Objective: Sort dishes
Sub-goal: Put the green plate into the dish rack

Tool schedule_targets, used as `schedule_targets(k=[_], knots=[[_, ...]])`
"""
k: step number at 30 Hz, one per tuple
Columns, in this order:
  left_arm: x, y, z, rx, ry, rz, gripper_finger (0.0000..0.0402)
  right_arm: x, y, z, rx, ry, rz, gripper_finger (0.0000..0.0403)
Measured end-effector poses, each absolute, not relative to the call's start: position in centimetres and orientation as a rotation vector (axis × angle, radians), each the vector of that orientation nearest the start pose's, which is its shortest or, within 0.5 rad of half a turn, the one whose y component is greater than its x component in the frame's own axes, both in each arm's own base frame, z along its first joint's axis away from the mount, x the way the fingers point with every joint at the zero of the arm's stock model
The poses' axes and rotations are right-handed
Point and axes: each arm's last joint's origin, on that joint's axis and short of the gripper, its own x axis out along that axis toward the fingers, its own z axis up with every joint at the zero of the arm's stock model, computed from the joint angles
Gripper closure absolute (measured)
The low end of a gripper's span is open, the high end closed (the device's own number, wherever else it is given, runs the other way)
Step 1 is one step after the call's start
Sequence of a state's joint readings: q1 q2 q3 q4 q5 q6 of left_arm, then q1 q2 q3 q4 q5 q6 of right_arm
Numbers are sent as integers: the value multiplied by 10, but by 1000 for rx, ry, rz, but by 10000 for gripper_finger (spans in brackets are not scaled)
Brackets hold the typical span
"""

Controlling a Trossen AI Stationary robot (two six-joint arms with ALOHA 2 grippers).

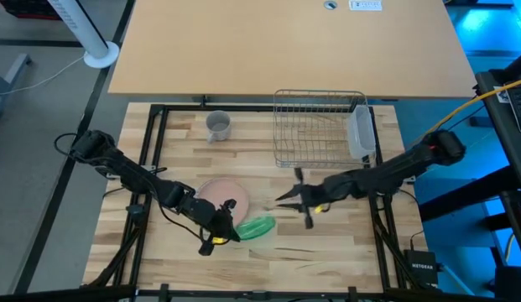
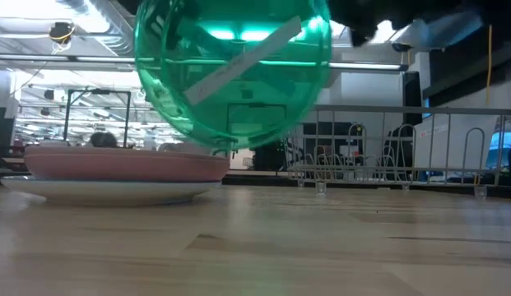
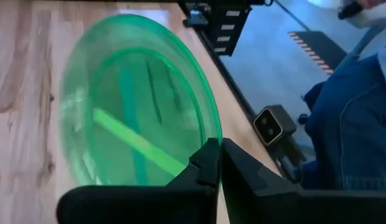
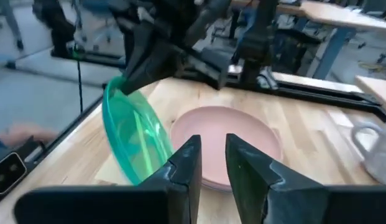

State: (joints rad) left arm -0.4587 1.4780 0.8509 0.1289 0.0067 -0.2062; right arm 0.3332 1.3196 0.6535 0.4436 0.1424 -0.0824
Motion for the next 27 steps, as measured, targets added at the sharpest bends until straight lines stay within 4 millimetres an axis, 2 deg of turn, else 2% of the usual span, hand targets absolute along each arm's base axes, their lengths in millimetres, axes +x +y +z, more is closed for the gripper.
schedule_targets(k=[4, 11, 27], knots=[[281, -139, 224, -90, 549, -399, 401, 283, 96, 241, -147, 293, 269, 325], [281, -138, 224, -81, 546, -383, 401, 298, 104, 247, -111, 373, 362, 325], [283, -135, 224, -30, 520, -292, 401, 300, 105, 245, -64, 394, 366, 325]])
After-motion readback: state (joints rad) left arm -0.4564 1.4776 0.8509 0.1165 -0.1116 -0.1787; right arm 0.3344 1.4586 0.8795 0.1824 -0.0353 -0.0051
